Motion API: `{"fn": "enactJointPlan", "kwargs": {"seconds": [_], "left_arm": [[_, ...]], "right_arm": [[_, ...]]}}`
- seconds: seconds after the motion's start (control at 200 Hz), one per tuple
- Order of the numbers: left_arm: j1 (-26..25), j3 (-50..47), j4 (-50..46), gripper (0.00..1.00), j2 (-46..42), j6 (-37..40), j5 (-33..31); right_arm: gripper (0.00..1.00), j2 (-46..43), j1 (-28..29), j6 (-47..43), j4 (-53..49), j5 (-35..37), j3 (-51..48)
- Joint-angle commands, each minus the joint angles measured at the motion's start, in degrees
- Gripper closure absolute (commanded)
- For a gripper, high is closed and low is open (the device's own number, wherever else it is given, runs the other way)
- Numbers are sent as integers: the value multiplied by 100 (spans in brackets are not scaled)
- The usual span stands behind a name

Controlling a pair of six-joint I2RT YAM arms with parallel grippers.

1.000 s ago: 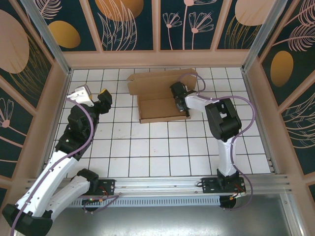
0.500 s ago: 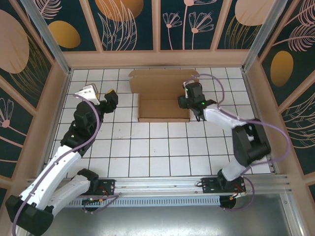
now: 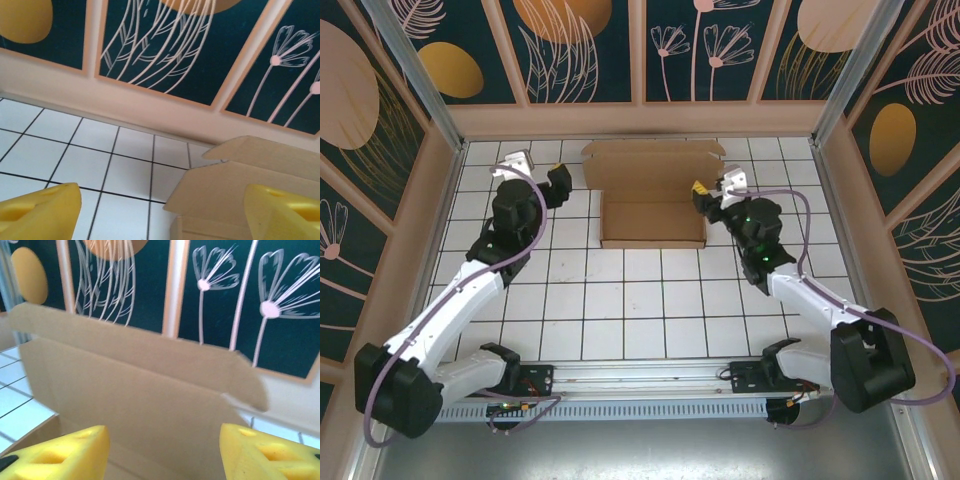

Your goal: Fold the paper box

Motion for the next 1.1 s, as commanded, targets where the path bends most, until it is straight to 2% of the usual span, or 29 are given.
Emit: {"fn": "enactJointPlan", "kwargs": {"seconds": [0.0,0.05,0.155,0.275,0.365,0.47,0.576,0.656,0.796,0.906,0.976,1.091], "left_arm": [[444,32,544,17,85,-234,223],[560,-64,832,17,169,-281,254],[836,46,1089,17,566,-597,525],[1219,201,1403,17,1176,-988,945],[1562,417,1692,18,1804,-1274,1750],[1705,889,1968,20,2645,-1364,2678],[1719,1342,2215,22,3353,-1334,3461],[1714,1705,2218,23,3860,-1290,3767],[1719,2057,2560,24,4384,-1450,4336],[1718,2112,2969,24,4655,-1613,4570],[1719,2228,3394,25,5010,-1767,5166],[1718,2556,3967,31,5645,-2479,5945]], "right_arm": [[40,240,-725,-357,991,-870,-264],[42,437,-1130,-439,1385,-1617,-372],[41,1053,-1666,-473,1346,-2662,32],[40,1841,-1885,-827,1097,-3666,662],[34,2355,-1964,-1416,848,-4177,1018],[25,2918,-2104,-1523,821,-4382,1424],[26,3361,-2197,-1492,871,-4497,1792],[29,3624,-2221,-1504,796,-4651,2034],[38,3858,-2164,-1423,759,-4933,2149],[48,3941,-2107,-1374,780,-4806,2122],[52,3995,-2106,-1337,805,-4772,2119],[65,4064,-2037,-1367,742,-4624,2159]]}}
